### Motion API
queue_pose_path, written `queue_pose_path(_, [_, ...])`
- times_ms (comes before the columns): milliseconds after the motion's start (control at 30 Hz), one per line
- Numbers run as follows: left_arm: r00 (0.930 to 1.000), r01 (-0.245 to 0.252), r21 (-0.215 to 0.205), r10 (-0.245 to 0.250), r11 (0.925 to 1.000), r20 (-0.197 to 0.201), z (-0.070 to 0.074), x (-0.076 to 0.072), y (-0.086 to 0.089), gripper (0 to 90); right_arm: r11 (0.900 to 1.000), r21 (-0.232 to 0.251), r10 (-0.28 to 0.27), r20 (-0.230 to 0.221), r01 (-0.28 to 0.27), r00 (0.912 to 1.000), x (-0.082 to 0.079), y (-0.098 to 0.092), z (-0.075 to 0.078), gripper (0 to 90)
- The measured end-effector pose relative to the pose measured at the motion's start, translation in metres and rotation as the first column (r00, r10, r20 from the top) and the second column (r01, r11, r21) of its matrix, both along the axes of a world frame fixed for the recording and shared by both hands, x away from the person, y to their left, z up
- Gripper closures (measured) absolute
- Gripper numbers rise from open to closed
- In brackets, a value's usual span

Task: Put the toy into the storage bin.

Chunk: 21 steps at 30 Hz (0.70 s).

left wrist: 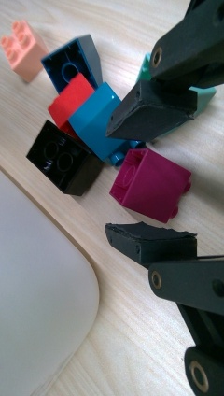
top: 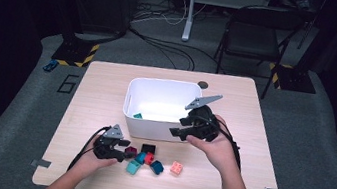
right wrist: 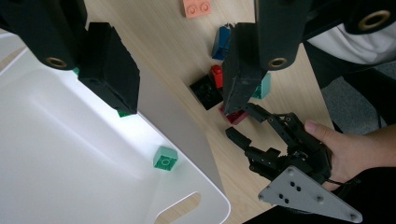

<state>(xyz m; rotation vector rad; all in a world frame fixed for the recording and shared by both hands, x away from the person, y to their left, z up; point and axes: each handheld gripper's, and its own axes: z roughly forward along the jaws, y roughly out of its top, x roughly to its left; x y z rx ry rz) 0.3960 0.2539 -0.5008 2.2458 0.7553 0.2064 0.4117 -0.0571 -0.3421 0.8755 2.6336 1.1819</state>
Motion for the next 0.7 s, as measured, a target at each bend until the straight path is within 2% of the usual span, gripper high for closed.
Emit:
queue_pose_path(67, [0.9999,0.004,0.01,-0.004,0.9999,-0.011,-0.0026,-0.0003,-0.002,49.5,1.0,-0.008,0.007,0.009,-0.006,0.9999,-0.0003,0.0015,-0.0012,45.4])
queue_pose_path(200, [0.9995,0.03,0.041,-0.03,0.9987,-0.005,-0.0042,-0.0011,-0.0042,53.3,1.0,-0.011,0.005,0.017,-0.004,0.9998,-0.0024,0.0031,-0.0016,45.0])
queue_pose_path(333, [0.9997,0.019,0.043,-0.018,0.9989,-0.014,-0.0059,0.0002,-0.0039,57.0,1.0,-0.01,0.005,0.044,-0.005,0.999,-0.0035,0.0028,-0.0023,45.2])
queue_pose_path(433, [0.9997,0.014,0.041,-0.013,0.9991,-0.02,-0.0056,0.0012,-0.003,58.2,1.0,-0.012,-0.006,0.038,0.007,0.9993,-0.0036,0.002,-0.0041,45.4])
queue_pose_path(533, [0.9999,0.006,0.048,-0.006,0.9988,-0.009,-0.0056,0.0011,-0.0035,58.4,1.0,-0.024,-0.013,0.042,0.014,0.999,-0.0032,0.0014,-0.0056,45.4])
queue_pose_path(600, [0.9998,0.004,0.048,-0.003,0.9988,-0.018,-0.0049,0.0012,-0.003,58.4,1.0,-0.024,-0.01,0.039,0.011,0.9992,-0.0036,0.0005,-0.0054,45.4])
queue_pose_path(700, [0.9999,-0.006,0.036,0.006,0.9993,-0.016,-0.0021,0.0017,-0.0007,58.5,1.0,-0.018,-0.011,0.04,0.012,0.9991,-0.0047,-0.0008,-0.004,45.4])
